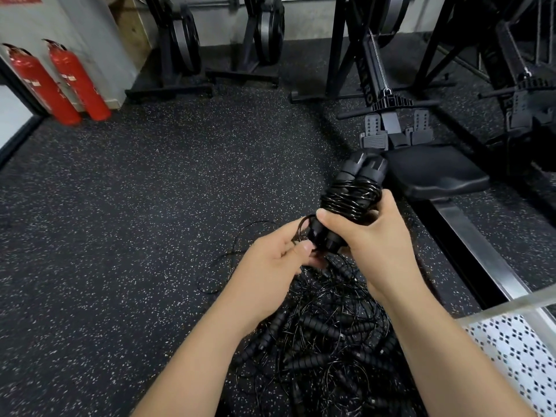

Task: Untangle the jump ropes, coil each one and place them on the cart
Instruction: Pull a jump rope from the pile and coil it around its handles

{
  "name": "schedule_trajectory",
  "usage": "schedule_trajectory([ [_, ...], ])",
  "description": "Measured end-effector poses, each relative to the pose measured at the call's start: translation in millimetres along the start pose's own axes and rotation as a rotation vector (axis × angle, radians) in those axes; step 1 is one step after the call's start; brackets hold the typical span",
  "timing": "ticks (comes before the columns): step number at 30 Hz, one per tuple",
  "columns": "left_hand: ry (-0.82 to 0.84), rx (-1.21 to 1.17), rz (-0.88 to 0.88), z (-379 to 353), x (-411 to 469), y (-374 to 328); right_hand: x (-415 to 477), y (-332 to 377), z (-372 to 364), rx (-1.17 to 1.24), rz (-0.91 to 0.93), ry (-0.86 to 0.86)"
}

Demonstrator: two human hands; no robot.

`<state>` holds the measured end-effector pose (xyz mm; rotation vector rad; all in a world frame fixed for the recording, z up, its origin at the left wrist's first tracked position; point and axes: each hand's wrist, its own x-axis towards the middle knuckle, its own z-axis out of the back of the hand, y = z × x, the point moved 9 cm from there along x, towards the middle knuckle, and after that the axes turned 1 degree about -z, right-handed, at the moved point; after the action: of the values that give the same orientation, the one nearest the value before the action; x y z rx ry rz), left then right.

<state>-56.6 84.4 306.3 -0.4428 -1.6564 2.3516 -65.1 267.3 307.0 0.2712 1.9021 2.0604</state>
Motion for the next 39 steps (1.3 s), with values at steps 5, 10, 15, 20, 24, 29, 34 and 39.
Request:
schedule_trajectory([
  [5, 0.004, -0.061, 0.005, 7, 1, 1, -3, 3, -6, -0.038, -0.004, 0.07],
  [10, -0.036, 0.07, 0.003, 10, 6, 9, -9, -1, -16, -0.082, -0.049, 0.16],
  [15, -0.202, 0.137, 0.002, 35, 8, 15, -14, -10, -27, -0.002, -0.137, 0.248],
  [20, -0.125, 0.041, 0.045, 26, 8, 25, -15, -14, -30, 0.059, -0.199, 0.313],
  [24, -0.106, -0.085, 0.073, 23, 6, 26, -17, -18, -33, 0.133, -0.274, 0.411],
  [29, -0.122, -0.36, 0.148, 24, 8, 30, -18, -10, -37, 0.256, -0.261, 0.528],
  [34, -0.122, -0.443, 0.161, 22, 10, 38, -9, 2, -26, -0.464, 0.132, 0.359],
  [39, -0.089, -0.529, 0.147, 16, 10, 36, -6, 7, -17, -0.326, 0.106, 0.219],
])
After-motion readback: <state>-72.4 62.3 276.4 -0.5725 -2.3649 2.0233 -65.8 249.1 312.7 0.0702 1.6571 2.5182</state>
